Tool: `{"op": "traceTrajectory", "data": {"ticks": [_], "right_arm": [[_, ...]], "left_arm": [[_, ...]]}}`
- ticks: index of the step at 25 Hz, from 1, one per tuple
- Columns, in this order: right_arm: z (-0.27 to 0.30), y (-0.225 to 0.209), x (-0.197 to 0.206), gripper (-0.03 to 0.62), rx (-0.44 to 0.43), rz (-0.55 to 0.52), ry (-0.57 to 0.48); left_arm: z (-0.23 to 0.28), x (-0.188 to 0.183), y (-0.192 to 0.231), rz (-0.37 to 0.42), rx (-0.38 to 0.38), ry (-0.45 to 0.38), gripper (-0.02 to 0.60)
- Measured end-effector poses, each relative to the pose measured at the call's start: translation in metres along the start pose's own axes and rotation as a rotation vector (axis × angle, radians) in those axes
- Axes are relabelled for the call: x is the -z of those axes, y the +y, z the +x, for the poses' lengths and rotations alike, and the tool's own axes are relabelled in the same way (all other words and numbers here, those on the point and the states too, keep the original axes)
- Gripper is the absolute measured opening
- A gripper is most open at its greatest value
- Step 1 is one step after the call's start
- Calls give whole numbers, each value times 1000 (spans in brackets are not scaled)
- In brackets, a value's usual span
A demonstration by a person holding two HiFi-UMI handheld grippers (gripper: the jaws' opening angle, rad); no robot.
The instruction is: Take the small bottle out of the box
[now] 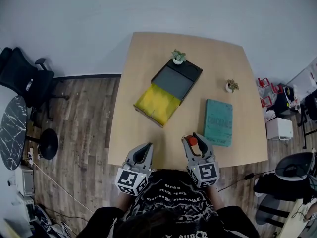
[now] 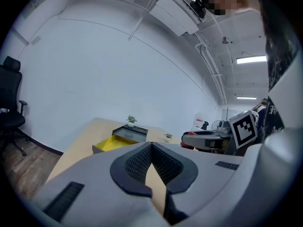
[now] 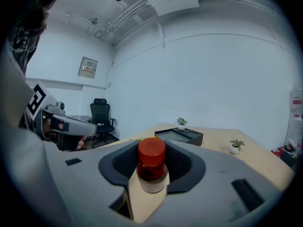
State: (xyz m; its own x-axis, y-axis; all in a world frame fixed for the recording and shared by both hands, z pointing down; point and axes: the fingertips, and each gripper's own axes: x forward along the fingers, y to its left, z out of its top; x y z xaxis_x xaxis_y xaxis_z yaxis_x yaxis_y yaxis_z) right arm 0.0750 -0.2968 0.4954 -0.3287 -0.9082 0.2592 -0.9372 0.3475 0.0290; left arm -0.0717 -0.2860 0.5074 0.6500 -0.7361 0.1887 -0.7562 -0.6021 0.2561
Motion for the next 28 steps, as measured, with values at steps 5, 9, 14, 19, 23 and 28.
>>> {"op": "traceTrajectory", "data": {"ticks": [5, 9, 14, 19, 23, 28], "right_arm": [[3, -3, -1, 156, -9, -3, 2], [4, -6, 1, 156, -14, -1, 5], [7, -11, 2, 156, -20, 1, 6], [10, -14, 1, 156, -27, 0, 8], [13, -14, 2, 156, -35, 2, 13], [17, -17, 4, 156, -36, 4, 16]], "left_arm": [[4, -1, -1, -3, 2, -5, 3], [8, -2, -2, -14, 0, -17, 3], [15, -3, -3, -8, 6, -21, 3], [21, -4, -5, 0, 11, -21, 3], [24, -5, -4, 1, 12, -17, 3], [29, -6, 0, 3, 0, -17, 3]]}}
